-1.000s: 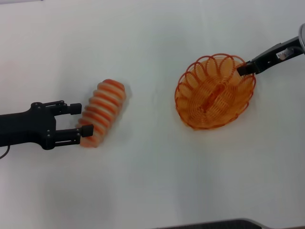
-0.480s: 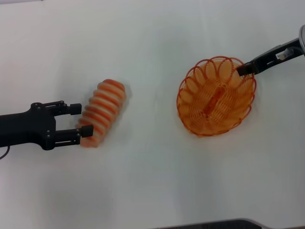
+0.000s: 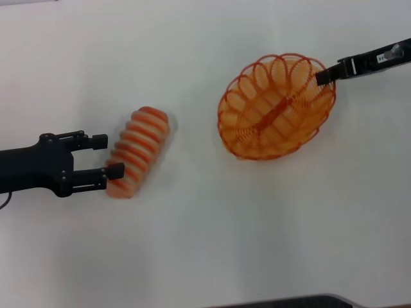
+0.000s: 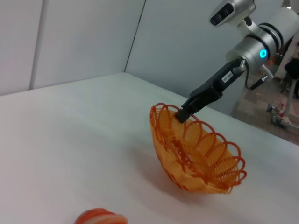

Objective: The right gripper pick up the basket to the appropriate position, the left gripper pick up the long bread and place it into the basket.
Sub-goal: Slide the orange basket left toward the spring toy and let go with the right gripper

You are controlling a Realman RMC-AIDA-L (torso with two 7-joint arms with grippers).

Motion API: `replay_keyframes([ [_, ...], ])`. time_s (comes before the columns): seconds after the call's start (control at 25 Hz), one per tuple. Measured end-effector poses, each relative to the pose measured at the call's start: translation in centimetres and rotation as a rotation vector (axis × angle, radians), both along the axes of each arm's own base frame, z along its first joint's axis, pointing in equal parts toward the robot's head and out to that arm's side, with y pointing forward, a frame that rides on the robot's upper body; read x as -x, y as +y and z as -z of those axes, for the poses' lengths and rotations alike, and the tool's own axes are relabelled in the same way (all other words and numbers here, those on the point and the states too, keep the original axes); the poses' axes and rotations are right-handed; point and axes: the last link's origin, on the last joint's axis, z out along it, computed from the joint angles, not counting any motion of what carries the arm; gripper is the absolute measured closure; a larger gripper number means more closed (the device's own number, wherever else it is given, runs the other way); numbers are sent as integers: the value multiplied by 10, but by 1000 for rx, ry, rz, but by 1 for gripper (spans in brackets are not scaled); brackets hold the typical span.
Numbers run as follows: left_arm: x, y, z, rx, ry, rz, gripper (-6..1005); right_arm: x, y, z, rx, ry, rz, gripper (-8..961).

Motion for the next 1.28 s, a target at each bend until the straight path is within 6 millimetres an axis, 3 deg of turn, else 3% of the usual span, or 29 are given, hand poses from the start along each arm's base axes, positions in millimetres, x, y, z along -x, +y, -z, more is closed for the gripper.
replay_keyframes([
  [0.44, 2, 8, -9, -110, -13, -18, 252, -2, 0, 15, -51, 158, 186, 881],
  [1.28, -7, 17, -14, -158, 26, 50, 253, 9, 17, 45, -128, 234, 427, 883],
])
